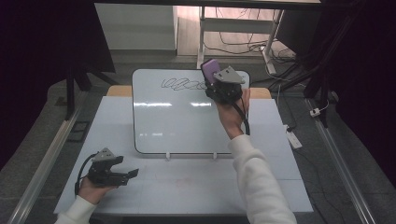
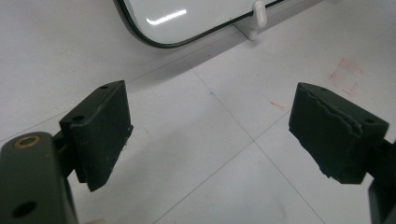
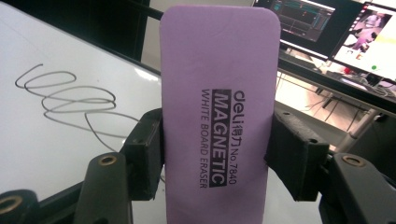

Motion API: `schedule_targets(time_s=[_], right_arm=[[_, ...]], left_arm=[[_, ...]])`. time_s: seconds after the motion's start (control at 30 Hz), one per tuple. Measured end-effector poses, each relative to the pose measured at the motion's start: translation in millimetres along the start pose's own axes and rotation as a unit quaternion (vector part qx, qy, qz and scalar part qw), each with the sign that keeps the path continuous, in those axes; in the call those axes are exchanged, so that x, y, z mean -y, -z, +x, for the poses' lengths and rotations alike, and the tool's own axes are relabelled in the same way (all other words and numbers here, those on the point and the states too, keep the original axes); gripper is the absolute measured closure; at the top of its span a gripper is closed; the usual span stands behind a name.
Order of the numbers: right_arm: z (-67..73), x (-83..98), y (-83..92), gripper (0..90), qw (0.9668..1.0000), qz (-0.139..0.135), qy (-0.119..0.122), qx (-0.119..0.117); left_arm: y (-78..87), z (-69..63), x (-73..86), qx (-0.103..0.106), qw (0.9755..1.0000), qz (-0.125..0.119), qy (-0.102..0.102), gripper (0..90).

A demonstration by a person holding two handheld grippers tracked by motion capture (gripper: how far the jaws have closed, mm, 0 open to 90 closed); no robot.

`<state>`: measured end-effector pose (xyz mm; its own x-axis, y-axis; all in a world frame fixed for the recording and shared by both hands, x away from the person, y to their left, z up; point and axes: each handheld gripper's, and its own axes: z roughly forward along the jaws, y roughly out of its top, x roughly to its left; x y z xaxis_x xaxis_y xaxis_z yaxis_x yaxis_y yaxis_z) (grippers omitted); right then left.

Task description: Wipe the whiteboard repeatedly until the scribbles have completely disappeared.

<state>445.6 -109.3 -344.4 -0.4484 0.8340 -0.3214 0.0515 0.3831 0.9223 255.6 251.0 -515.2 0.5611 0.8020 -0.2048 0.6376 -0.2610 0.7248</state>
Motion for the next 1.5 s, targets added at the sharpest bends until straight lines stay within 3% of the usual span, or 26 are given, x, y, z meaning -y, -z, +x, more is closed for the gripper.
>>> schedule_targets(time_s=[0.1,0.23,0.3,0.5,0.6,0.73,0.97,1.07,1.1,1.17,1.23,1.33,1.4,1.5], right_arm=[[11.2,-2.7,-5.8,40.1,0.9996,-0.005,0.017,-0.022],[29.2,-3.5,-12.2,40.1,0.9964,0.0,0.042,-0.073],[31.8,-3.2,-11.6,40.2,0.996,0.003,0.055,-0.07],[10.2,-0.1,-3.8,40.1,0.9994,0.027,0.006,-0.022],[1.3,1.9,-2.5,40.1,0.9992,0.031,-0.014,-0.022],[10.4,1.1,-8.7,40.0,0.9993,0.033,0.012,-0.014],[33.3,3.7,-21.7,40.0,0.9984,0.036,0.03,-0.03],[39.2,3.2,-21.8,40.1,0.9972,0.038,0.058,-0.028],[38.3,2.8,-21.0,40.1,0.9971,0.039,0.059,-0.029],[31.6,2.0,-17.4,40.2,0.9974,0.043,0.058,-0.001],[18.1,2.9,-14.1,40.2,0.9981,0.045,0.036,0.019],[5.3,5.7,-12.3,40.2,0.999,0.042,0.008,0.016],[11.9,5.6,-14.1,40.2,0.9987,0.041,0.024,0.02],[29.7,4.4,-19.4,40.2,0.9986,0.036,0.04,-0.002]], left_arm=[[-0.4,0.0,0.1,-0.001,1.0,0.001,0.0,14.1],[0.0,0.5,0.8,0.0,1.0,0.001,-0.001,14.1],[-0.2,0.7,1.1,0.001,1.0,0.001,0.0,14.2],[-0.1,0.0,1.0,0.001,1.0,0.002,-0.002,14.2],[-0.5,-0.6,0.6,0.001,1.0,0.003,-0.003,14.1],[-0.6,-0.4,0.7,0.001,1.0,0.003,-0.002,14.1],[-0.7,1.1,1.5,0.002,1.0,0.003,-0.001,14.1],[-0.2,0.8,1.6,0.003,1.0,0.002,-0.002,14.1],[0.0,0.9,1.9,0.003,1.0,0.001,-0.001,14.1],[0.3,1.4,2.3,0.002,1.0,0.001,0.0,14.1],[0.5,1.8,2.5,0.002,1.0,0.001,0.001,14.2],[0.3,1.8,2.3,0.003,1.0,0.002,0.001,14.2],[-0.1,1.5,2.2,0.002,1.0,0.002,0.001,14.2],[0.1,1.3,2.2,0.001,1.0,0.002,0.0,14.1]])
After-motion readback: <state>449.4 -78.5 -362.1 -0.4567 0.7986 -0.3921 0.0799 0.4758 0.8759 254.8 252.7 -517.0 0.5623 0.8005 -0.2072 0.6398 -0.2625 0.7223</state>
